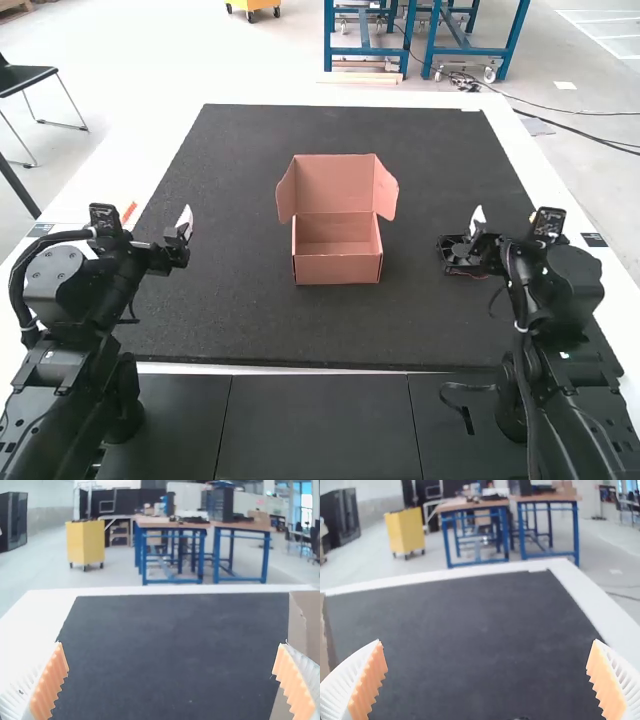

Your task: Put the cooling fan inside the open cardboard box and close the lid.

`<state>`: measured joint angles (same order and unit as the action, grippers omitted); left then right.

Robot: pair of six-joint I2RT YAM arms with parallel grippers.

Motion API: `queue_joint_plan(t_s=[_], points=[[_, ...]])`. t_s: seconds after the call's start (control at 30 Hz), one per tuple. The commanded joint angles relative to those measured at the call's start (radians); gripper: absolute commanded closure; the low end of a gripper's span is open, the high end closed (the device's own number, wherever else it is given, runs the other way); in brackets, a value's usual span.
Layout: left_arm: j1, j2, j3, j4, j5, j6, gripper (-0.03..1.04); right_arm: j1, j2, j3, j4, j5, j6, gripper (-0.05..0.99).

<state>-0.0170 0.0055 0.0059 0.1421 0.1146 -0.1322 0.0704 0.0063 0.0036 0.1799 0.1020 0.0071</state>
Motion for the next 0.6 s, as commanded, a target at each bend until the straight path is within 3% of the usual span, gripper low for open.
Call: queue_joint_plan(t_s=[0.0, 0.23, 0.37, 0.47, 0.57], points=[[0.012, -0.006, 0.028, 0.017, -0.035, -0.018, 0.04, -0.015, -0.006, 0.013, 0.056, 0.011, -0.002, 0.02], [0.008, 0.034, 0.134, 0.028, -0.066, -0.020, 0.04, -0.026, 0.047, 0.121, 0.061, 0.002, -0.002, 0.02], [0.009, 0.195, 0.256, 0.016, -0.067, -0.020, 0.04, -0.029, 0.205, 0.248, 0.059, 0.010, -0.002, 0.02], [0.012, 0.352, 0.385, -0.033, -0.066, -0.020, 0.04, -0.029, 0.357, 0.383, -0.010, 0.010, -0.002, 0.02], [0.012, 0.481, 0.503, -0.070, -0.021, -0.018, 0.04, -0.029, 0.477, 0.507, -0.079, 0.004, -0.004, 0.02]])
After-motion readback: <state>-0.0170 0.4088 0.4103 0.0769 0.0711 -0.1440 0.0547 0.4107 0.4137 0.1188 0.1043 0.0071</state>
